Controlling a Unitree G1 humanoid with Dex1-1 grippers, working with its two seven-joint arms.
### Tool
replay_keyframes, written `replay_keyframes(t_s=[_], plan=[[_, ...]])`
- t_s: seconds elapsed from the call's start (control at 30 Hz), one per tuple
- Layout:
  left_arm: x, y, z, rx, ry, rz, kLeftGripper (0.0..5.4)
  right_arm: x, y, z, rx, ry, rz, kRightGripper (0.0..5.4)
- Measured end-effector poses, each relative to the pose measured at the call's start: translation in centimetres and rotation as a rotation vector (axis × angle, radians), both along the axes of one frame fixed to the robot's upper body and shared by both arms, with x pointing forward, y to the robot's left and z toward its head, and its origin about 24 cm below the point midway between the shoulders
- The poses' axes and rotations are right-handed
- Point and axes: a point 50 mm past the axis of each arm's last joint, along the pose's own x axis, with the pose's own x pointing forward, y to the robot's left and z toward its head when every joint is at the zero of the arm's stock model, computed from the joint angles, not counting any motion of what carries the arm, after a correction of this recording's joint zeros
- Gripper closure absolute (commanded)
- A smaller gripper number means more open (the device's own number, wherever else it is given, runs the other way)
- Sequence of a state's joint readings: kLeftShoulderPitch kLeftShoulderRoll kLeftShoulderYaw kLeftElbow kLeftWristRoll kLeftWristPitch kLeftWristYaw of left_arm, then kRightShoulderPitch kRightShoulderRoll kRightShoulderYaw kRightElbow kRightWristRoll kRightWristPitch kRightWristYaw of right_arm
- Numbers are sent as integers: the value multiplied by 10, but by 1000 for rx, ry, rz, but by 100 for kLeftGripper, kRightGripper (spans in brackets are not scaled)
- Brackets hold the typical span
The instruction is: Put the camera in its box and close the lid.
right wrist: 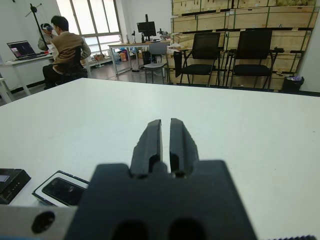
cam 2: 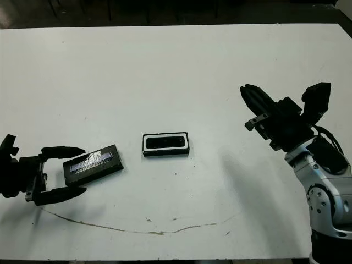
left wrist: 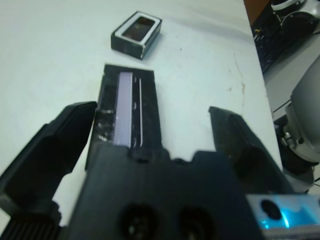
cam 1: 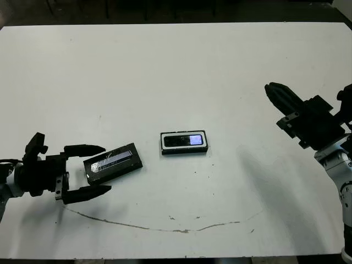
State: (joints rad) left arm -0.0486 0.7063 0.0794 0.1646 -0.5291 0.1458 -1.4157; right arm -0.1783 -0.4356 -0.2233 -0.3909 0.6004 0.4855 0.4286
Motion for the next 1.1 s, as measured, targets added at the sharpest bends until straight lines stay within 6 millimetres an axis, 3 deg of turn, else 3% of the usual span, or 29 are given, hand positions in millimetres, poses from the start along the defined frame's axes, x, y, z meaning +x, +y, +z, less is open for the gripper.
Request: replay_keyframes(t_s=[0.57, 1.1], plan=[[7, -1, -11, -75, 135, 49, 9, -2, 2, 0, -7, -4, 15, 540], [6, -19, -5, 71, 92, 31, 265, -3, 2, 0, -21, -4, 17, 540]])
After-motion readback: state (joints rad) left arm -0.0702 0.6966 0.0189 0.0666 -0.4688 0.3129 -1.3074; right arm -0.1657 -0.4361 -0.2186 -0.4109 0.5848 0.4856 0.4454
